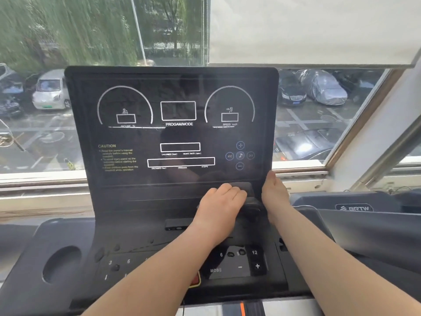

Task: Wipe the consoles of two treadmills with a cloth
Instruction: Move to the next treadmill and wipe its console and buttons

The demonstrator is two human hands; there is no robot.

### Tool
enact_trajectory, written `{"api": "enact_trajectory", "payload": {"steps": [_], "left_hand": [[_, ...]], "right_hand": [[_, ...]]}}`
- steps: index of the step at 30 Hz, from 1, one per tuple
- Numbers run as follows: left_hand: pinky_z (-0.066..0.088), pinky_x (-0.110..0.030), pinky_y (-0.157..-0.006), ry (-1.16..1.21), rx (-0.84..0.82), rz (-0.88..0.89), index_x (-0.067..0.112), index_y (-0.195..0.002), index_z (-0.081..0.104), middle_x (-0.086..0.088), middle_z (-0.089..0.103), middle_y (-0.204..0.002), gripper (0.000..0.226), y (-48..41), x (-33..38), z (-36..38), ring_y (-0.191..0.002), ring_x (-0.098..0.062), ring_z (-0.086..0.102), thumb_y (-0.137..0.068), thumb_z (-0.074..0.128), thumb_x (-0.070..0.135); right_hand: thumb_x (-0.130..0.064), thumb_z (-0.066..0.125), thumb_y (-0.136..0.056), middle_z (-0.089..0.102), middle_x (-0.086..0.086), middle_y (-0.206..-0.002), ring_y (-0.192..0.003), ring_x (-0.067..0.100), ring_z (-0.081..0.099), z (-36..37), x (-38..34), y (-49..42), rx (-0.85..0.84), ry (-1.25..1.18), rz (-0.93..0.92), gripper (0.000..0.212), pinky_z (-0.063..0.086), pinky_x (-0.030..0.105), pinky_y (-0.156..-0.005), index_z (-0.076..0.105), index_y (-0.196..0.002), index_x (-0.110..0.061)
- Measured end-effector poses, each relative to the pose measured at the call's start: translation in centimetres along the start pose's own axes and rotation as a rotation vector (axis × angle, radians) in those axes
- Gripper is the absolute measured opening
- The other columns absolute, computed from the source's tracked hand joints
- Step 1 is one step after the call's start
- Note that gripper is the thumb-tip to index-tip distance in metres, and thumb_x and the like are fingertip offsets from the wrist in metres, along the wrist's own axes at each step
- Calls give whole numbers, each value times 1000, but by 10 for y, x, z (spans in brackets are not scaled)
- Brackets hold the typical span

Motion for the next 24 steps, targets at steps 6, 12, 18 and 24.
{"api": "enact_trajectory", "payload": {"steps": [6,12,18,24], "left_hand": [[45,-35,-62,3,23,-115,15,-105,67,5,69,-97,42,43,-56,-22,-90,-26,58,-65,55,4],[47,-37,-61,-18,57,-203,16,-111,69,5,72,-103,46,104,-143,-51,-92,-28,60,-72,46,9],[52,-41,-71,-7,97,-323,12,-113,67,-5,72,-105,43,161,-216,-70,-98,-34,60,-74,59,-2],[56,-45,-80,79,88,-529,8,-114,71,-9,74,-112,43,248,-229,-42,-100,-36,66,-75,55,6]], "right_hand": [[-31,44,-101,54,13,-127,-111,38,57,10,-18,42,319,87,-190,24,49,47,-91,60,-108,-15],[-30,49,-100,59,-6,-80,-75,20,55,105,0,108,2,4,-188,11,52,48,-81,53,-90,-26],[-29,54,-98,61,2,-75,-67,18,53,155,21,157,-154,27,-167,14,48,39,-67,61,-86,-27],[-26,54,-98,59,11,-74,-61,18,50,175,33,188,-205,50,-145,14,44,35,-59,62,-87,-23]]}}
Point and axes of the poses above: each hand's wrist, its own y-axis away from the middle knuckle, its own z-axis out of the palm, x = y × z, the point moved 6 cm from there along -y, towards the middle knuckle
